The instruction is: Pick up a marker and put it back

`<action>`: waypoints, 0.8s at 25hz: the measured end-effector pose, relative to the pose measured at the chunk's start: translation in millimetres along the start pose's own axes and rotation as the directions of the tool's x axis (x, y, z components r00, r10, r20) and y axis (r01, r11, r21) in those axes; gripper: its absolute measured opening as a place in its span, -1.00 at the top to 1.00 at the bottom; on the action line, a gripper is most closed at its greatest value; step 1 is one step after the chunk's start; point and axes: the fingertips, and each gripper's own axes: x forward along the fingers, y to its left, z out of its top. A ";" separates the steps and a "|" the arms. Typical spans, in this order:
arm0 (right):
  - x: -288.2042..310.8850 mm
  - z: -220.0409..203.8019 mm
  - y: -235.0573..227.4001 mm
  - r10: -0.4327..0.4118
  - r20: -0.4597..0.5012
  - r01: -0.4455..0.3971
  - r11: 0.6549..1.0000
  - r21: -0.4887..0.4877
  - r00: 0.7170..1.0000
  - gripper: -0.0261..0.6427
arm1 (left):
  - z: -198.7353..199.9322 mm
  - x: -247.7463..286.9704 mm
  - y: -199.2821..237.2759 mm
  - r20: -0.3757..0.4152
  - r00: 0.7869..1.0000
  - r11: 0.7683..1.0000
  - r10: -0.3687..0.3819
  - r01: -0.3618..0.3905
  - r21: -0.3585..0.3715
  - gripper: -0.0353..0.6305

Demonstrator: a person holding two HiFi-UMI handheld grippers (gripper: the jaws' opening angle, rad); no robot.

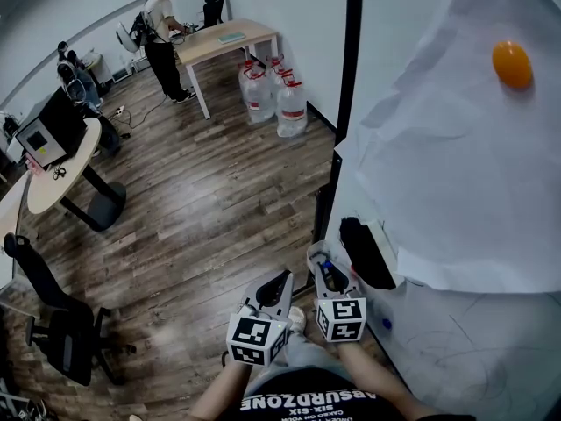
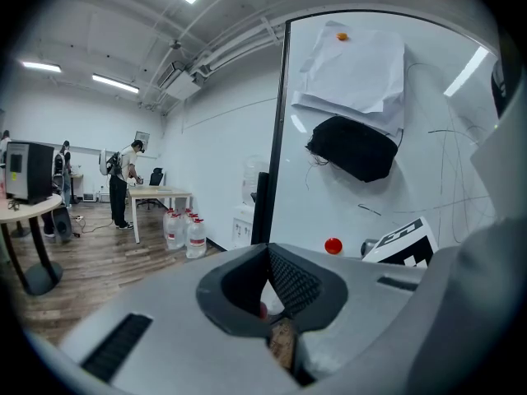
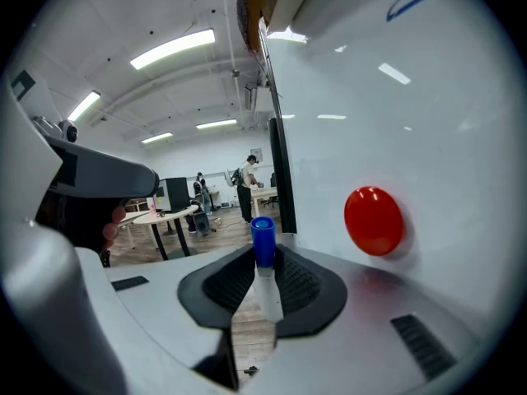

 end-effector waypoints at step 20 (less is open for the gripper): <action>-0.8 8.7 4.3 0.007 0.027 -0.006 1.000 -0.021 1.000 0.72 | -2.0 -0.1 0.6 -0.003 1.000 1.000 0.000 0.000 -0.010 0.87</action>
